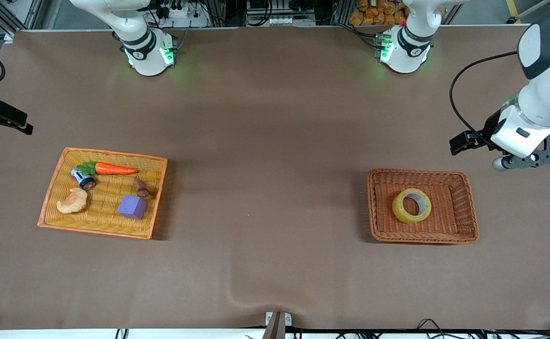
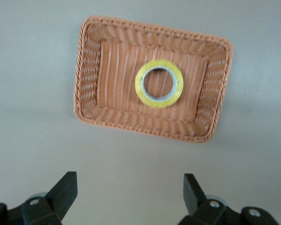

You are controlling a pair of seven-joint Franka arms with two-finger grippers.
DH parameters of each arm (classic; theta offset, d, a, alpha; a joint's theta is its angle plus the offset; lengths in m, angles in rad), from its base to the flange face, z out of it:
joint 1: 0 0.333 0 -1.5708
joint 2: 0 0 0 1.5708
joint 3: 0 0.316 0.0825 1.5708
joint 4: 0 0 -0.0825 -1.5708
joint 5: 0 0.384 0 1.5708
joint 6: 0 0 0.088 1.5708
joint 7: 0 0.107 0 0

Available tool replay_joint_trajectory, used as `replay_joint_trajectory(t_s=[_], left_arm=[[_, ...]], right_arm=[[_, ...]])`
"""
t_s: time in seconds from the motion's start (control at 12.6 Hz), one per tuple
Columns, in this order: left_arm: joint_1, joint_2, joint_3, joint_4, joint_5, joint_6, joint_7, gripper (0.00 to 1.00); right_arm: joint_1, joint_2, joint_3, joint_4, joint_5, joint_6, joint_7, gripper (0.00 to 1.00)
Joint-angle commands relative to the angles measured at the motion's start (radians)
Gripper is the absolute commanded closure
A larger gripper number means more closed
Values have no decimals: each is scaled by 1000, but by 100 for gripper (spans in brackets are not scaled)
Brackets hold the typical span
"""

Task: Transfer tape with both arms

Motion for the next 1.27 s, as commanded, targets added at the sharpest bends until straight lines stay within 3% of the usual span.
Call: replay_joint_trajectory(t_s=[0.0, 0.24, 0.4, 0.48, 0.63, 0.95, 1.19], left_arm=[[7, -131, -3, -181, -79, 63, 11, 0], [2, -275, -5, -410, -88, 241, 11, 0], [5, -349, -5, -491, -90, 306, 9, 0], [5, -358, -2, -488, -90, 309, 25, 0], [5, -348, 12, -400, -90, 259, 92, 0], [5, -297, 12, -138, -76, -78, 252, 0], [-4, -254, 1, -33, -76, -135, 252, 0]], right_arm=[[-28, 12, 11, 25, 24, -17, -13, 0], [-30, 12, 11, 25, 24, -15, -14, 0], [-31, 12, 11, 23, 24, -17, -13, 0], [-31, 12, 11, 23, 24, -15, -13, 0], [-31, 12, 11, 25, 24, -15, -13, 0], [-36, 12, 11, 23, 24, -17, -11, 0], [-36, 12, 11, 23, 24, -17, -11, 0]])
